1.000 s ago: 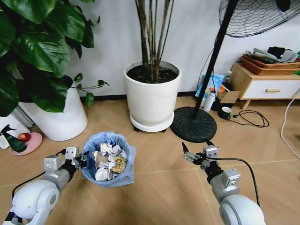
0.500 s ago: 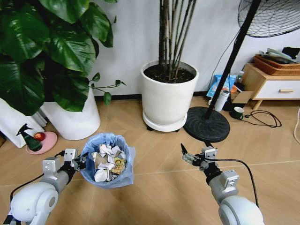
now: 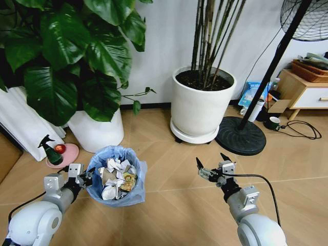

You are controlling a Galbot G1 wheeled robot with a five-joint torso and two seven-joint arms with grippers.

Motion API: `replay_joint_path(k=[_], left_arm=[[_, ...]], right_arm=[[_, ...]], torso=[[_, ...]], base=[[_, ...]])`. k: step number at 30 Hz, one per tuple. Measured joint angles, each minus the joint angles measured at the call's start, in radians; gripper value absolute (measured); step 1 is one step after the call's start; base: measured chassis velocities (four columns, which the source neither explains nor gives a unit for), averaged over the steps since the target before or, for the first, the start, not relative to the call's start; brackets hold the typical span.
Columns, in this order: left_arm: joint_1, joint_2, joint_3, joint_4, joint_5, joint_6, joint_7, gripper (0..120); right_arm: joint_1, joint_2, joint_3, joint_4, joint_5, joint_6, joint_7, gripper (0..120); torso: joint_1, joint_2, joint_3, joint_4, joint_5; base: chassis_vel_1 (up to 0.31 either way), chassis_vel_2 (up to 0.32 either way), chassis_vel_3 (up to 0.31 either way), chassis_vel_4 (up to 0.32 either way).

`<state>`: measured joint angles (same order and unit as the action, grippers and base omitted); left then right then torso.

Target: Pick up the trash bin and place the garbage on the floor into it.

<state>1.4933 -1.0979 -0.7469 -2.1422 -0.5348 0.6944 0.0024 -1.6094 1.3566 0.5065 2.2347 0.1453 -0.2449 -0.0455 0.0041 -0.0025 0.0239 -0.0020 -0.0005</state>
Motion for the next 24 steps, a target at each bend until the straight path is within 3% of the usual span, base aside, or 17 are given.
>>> replay_joint_path(k=[11, 24], left_arm=[[0.009, -0.030, 0.015, -0.002, 0.034, -0.011, 0.012, 0], [0.013, -0.040, -0.004, -0.002, 0.041, -0.017, 0.021, 0]], right_arm=[[-0.023, -0.004, 0.034, -0.001, 0.012, 0.005, -0.001, 100], [-0.021, -0.004, 0.019, -0.026, 0.011, 0.010, -0.003, 100]], torso=[[0.000, 0.000, 0.000, -0.0003, -0.0002], [0.000, 0.000, 0.000, -0.0003, -0.0003]], base=[[0.001, -0.057, -0.002, 0.051], [0.119, -0.103, -0.121, 0.106]])
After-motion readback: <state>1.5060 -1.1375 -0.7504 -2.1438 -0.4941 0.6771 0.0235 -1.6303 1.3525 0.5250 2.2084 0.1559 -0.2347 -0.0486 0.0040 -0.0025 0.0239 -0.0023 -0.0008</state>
